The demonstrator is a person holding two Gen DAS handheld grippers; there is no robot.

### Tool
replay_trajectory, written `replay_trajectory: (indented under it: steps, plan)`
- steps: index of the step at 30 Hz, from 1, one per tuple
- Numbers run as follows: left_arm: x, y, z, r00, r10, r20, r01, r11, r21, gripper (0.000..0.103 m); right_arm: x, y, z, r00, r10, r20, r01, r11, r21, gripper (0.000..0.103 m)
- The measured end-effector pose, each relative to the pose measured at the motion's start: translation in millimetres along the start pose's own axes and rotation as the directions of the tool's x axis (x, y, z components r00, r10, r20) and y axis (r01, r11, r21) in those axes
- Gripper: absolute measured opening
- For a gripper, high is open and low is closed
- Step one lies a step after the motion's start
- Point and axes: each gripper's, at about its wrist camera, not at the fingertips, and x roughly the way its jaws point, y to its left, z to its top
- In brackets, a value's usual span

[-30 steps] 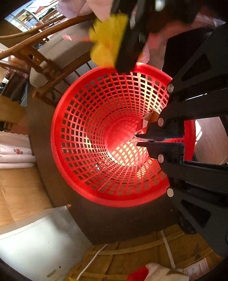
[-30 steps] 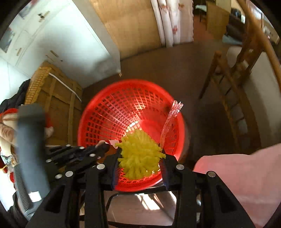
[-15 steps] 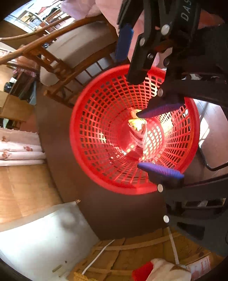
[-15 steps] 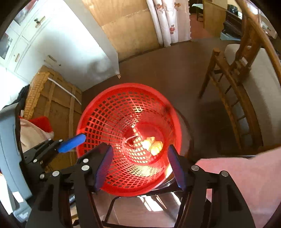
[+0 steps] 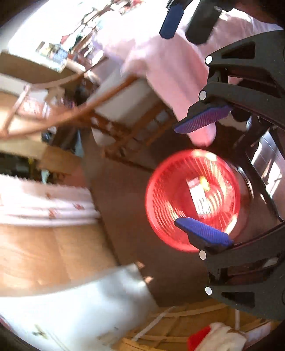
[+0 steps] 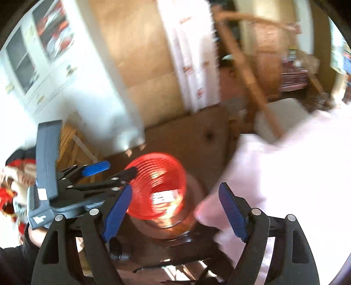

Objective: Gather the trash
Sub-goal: 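Swing both tools back toward the table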

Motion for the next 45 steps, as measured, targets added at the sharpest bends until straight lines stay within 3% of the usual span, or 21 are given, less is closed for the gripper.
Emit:
replay_trajectory:
  steps: [4,9,16,24,27,31,35,38,41,45]
  plan:
    - [-23.8,-62.3,8.5,0.996,-0.072,0.053,0.066,0.99,0.121,0.079,-69.9,-54.8,-18.8,0.988,-0.133,0.081,0.123,0.986,0.109,0.081]
    - [-37.2,-147.5,10.0,0.981,-0.188,0.052,0.17,0.956,0.239,0.081,-154.3,-125.7,-57.4,0.94,-0.311,0.137,0.27,0.928,0.258,0.081]
    - [-46.9,-277.2,-2.1,0.942,-0.335,0.005,0.306,0.864,0.4,0.081,-240.3,-209.8,-130.3,0.869,-0.475,0.137,0.368,0.806,0.463,0.081]
    - [-51.6,-405.2,-26.4,0.904,-0.421,-0.074,0.393,0.751,0.531,0.081,-309.1,-292.6,-212.1,0.797,-0.599,0.079,0.437,0.662,0.609,0.082]
    - [-49.8,-444.6,-34.5,0.891,-0.442,-0.1,0.419,0.718,0.557,0.082,-327.1,-316.4,-234.1,0.768,-0.638,0.052,0.46,0.607,0.648,0.082]
    - [-48.6,-491.2,-43.1,0.875,-0.463,-0.141,0.451,0.675,0.583,0.082,-340.5,-340.7,-251.4,0.747,-0.665,0.017,0.477,0.552,0.684,0.082]
    - [-40.2,-527.5,-43.3,0.87,-0.465,-0.166,0.464,0.654,0.598,0.082,-347.5,-355.3,-262.5,0.733,-0.68,0.002,0.484,0.523,0.701,0.082]
    - [-30.9,-549.8,-39.7,0.88,-0.441,-0.177,0.452,0.661,0.6,0.082,-352.0,-365.0,-269.0,0.731,-0.682,-0.002,0.48,0.513,0.712,0.082]
    - [-23.0,-568.3,-32.0,0.872,-0.449,-0.196,0.473,0.668,0.575,0.082,-359.1,-368.0,-271.7,0.725,-0.689,-0.009,0.491,0.507,0.708,0.082]
    - [-8.9,-595.5,-23.2,0.867,-0.445,-0.222,0.485,0.655,0.58,0.082,-366.4,-376.1,-274.9,0.709,-0.706,-0.006,0.493,0.489,0.719,0.082]
